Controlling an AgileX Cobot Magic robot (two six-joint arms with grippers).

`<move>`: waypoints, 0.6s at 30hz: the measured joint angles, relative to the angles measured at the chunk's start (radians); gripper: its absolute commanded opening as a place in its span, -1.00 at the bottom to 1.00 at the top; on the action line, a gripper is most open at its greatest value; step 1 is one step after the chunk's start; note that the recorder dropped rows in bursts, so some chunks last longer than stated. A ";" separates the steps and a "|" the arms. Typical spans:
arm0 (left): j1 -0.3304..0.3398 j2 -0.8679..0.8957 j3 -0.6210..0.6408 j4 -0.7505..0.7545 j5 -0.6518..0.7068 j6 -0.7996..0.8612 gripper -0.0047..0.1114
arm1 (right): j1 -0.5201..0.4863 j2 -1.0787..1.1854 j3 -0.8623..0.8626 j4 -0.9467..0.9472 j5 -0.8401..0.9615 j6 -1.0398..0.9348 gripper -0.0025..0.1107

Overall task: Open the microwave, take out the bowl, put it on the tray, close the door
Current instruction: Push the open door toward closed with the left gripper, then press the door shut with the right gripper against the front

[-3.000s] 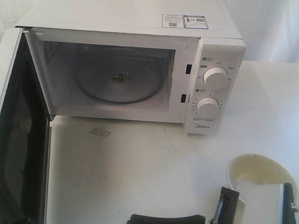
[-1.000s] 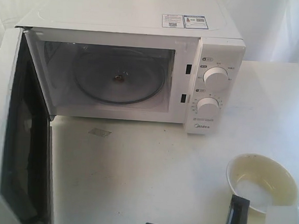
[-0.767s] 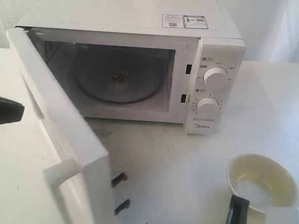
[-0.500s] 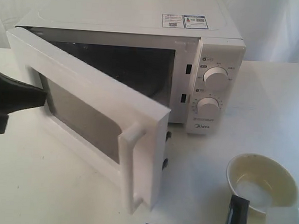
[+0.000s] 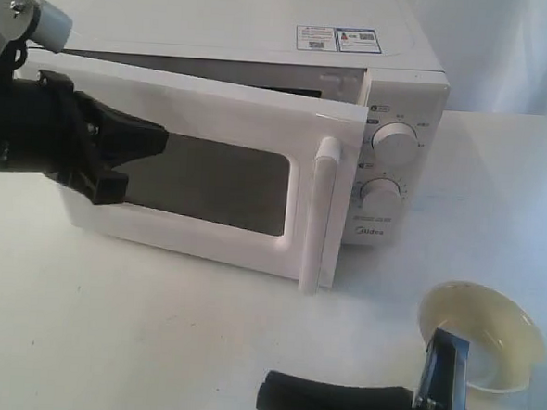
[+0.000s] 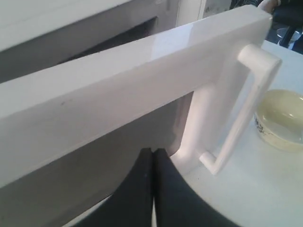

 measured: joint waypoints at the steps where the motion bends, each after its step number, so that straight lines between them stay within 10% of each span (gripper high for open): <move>1: -0.005 0.014 -0.009 -0.028 0.000 0.030 -0.92 | 0.000 0.001 -0.011 0.003 -0.002 -0.010 -0.96; 18: -0.013 -0.001 0.089 -0.075 -0.069 0.009 -0.92 | -0.069 0.499 -0.327 0.444 -0.267 -0.281 -0.96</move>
